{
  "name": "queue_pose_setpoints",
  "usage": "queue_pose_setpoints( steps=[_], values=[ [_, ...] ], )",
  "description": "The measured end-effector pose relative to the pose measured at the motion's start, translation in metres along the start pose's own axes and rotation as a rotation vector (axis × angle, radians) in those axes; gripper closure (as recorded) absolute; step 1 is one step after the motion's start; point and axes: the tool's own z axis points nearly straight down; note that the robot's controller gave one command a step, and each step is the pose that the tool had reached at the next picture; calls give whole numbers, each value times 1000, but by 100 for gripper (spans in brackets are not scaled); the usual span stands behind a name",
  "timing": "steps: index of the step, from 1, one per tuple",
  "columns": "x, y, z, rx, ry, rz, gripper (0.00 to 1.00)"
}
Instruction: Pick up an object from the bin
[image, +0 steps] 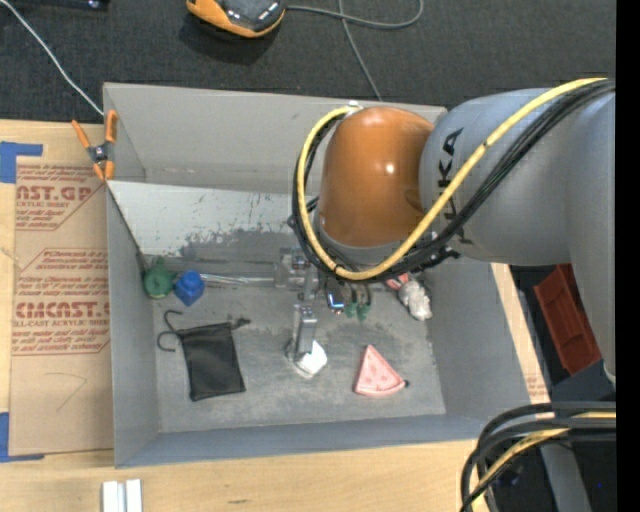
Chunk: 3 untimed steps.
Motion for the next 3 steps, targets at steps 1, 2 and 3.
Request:
queue_pose_setpoints(
  steps=[1, 2, 3],
  values=[
    [-1, -1, -5, -1, -8, 2, 0],
    [-3, 81, 64, -3, -5, 23, 0],
    [-10, 87, 107, -1, -8, -220, 0]
  ],
)
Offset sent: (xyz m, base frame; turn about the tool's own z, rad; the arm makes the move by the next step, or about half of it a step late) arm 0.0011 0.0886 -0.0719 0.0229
